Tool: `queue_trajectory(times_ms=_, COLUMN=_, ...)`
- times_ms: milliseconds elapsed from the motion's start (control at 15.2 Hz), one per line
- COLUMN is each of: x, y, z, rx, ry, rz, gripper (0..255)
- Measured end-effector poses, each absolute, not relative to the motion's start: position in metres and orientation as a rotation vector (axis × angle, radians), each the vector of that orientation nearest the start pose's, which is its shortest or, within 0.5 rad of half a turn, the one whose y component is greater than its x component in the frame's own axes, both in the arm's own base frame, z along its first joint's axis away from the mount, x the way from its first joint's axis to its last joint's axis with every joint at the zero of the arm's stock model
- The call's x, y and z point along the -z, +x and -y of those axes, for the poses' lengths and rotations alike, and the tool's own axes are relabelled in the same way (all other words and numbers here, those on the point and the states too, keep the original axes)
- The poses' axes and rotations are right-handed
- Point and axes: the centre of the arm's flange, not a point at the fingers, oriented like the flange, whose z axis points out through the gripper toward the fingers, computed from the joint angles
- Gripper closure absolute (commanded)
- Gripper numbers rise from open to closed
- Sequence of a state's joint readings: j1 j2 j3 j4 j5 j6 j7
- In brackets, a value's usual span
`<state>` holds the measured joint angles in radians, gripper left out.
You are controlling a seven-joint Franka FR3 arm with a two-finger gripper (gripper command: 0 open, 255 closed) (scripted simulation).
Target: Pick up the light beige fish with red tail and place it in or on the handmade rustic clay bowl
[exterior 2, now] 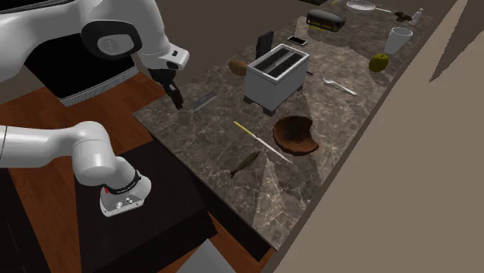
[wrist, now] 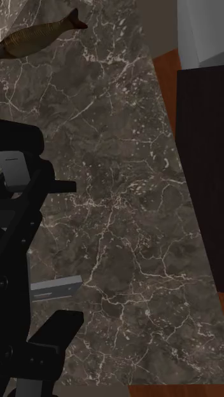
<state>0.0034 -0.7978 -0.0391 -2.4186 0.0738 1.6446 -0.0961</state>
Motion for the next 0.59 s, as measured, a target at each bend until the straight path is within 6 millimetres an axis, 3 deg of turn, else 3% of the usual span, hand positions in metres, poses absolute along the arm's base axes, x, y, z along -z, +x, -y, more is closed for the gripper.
queue_trajectory(times_ms=198, x=-0.567, y=0.317, z=0.018, rx=0.045, ry=-3.040, rz=0.110, gripper=0)
queue_trajectory(times_ms=594, x=-0.524, y=0.345, z=0.076, rx=0.046, ry=-3.044, rz=0.152, gripper=0)
